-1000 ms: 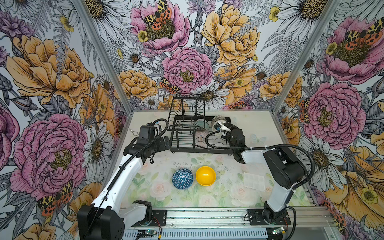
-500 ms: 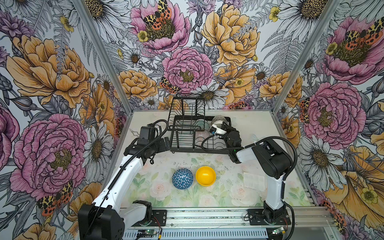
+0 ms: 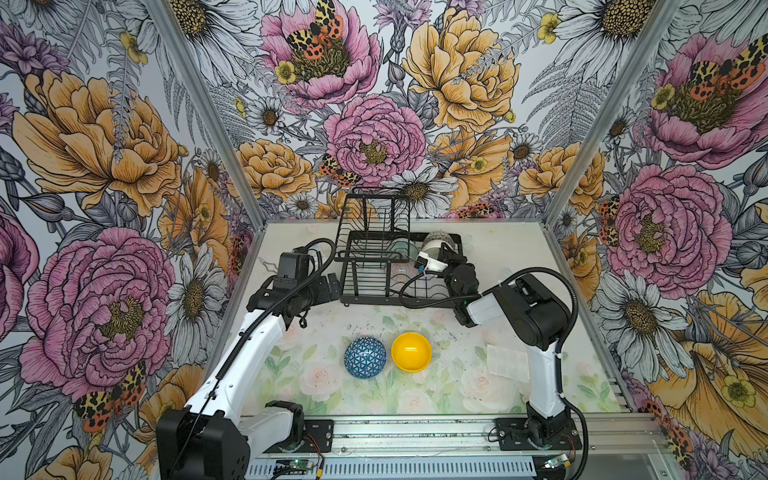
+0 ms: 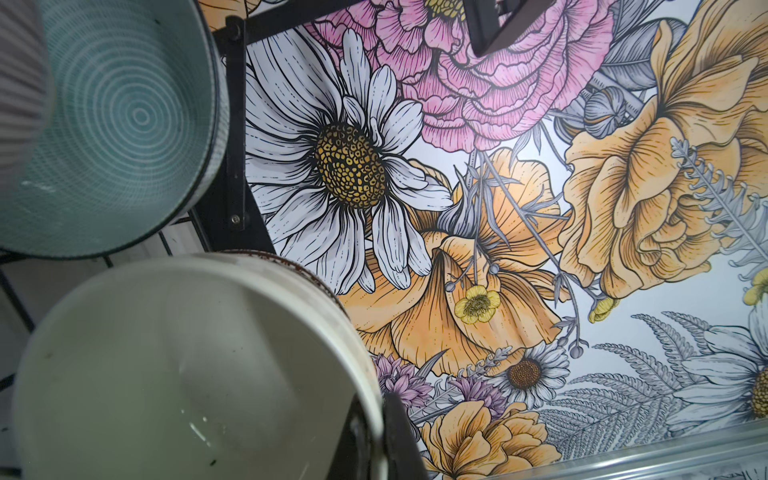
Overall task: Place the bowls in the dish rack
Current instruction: 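Lower the cream bowl into the rack slots beside the brown-patterned bowl with the right gripper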
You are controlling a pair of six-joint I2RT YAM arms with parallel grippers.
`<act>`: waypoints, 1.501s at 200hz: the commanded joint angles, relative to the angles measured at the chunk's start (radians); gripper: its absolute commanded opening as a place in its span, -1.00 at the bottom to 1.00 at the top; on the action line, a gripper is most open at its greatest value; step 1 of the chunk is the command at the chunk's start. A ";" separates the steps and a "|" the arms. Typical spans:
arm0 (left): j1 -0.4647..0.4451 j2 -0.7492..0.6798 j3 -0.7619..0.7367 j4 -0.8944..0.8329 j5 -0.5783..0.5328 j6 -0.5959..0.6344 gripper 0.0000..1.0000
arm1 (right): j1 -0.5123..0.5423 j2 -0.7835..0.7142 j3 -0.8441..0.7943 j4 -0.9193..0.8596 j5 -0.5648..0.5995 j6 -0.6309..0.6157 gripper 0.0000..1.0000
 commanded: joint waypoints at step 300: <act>0.044 -0.033 -0.037 0.021 0.042 0.017 0.98 | 0.016 0.081 0.089 0.154 0.075 -0.100 -1.00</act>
